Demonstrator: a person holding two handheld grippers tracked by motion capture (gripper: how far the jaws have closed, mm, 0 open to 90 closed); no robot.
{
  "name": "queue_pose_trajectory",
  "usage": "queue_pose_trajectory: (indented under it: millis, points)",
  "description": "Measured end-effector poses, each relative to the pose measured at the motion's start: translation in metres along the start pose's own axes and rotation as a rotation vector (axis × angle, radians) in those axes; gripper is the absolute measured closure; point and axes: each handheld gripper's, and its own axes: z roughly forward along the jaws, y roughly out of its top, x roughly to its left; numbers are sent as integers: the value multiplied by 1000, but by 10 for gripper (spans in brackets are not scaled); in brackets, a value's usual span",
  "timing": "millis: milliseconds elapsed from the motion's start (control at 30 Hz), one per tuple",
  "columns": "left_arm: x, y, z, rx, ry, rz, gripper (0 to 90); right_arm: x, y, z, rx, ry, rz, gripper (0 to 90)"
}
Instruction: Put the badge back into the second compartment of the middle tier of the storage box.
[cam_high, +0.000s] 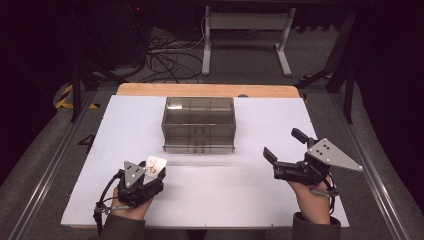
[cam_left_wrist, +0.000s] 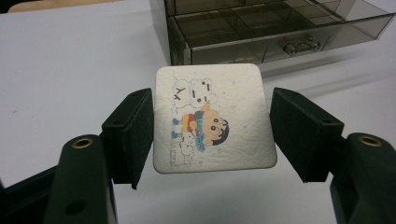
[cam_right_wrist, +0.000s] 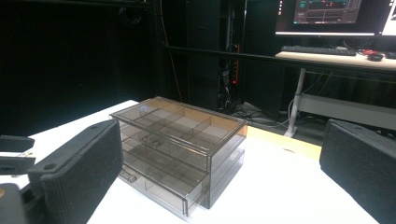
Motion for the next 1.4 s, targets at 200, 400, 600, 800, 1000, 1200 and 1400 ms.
queue_pose_trajectory:
  millis: [200,400,600,800,1000,1200,1400]
  points:
    - [-3,2,2,-5,-1,4,332,-1,0,0,1,-7,0,3]
    - [-7,4,5,-6,-4,8,332,-1,0,0,-3,0,3,3]
    - [-12,9,7,-16,-12,14,332,-1,0,-1,-3,1,13,3]
    - [-16,10,11,-13,-23,16,332,-1,0,-1,-5,4,13,3]
    - [-20,16,13,-24,-29,16,332,-2,0,-2,-6,0,15,3]
    - [-24,21,18,-27,-38,14,332,-3,1,-3,-7,0,16,3]
    - [-29,25,23,-26,-49,17,332,-3,1,-3,-10,-2,19,3]
